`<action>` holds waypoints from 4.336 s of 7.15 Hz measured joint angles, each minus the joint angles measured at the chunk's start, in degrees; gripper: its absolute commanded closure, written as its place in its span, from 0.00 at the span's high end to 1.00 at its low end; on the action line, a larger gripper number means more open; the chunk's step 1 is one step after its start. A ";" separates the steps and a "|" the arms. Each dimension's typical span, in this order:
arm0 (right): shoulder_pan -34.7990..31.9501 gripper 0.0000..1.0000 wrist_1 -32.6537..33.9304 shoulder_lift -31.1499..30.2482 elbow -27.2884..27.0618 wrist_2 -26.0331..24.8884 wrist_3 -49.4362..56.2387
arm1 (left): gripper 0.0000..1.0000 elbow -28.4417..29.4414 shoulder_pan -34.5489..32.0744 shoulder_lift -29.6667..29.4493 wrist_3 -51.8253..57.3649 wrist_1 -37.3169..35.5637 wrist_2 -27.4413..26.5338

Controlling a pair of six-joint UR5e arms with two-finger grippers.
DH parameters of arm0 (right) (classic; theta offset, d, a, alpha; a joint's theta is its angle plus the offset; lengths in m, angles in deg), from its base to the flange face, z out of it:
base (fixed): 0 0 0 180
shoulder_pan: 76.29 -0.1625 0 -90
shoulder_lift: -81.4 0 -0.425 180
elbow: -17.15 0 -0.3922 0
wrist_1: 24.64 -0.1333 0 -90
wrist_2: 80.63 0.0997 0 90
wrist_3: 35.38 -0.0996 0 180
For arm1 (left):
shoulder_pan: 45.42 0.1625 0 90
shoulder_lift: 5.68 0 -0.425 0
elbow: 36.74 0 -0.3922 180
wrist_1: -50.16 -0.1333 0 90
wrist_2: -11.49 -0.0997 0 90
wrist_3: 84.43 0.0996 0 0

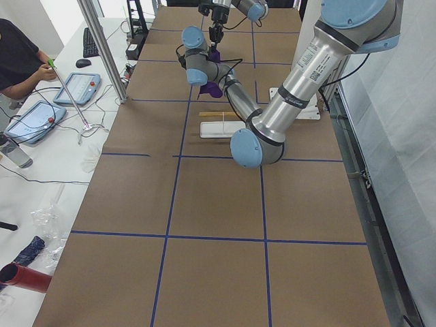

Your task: Hang towel on rack

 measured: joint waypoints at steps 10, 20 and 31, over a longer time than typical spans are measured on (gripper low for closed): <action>-2.30 1.00 -0.39 -17.30 -11.91 0.61 4.21 | 0.00 -3.21 3.00 0.04 0.59 2.27 -6.85; -6.10 1.00 -0.86 -25.97 -12.66 0.51 12.30 | 0.00 -15.87 -6.42 34.84 37.40 6.84 -3.37; -12.63 1.00 -0.30 -32.46 -12.24 5.19 24.00 | 1.00 -4.97 -12.85 39.74 55.48 13.89 -2.87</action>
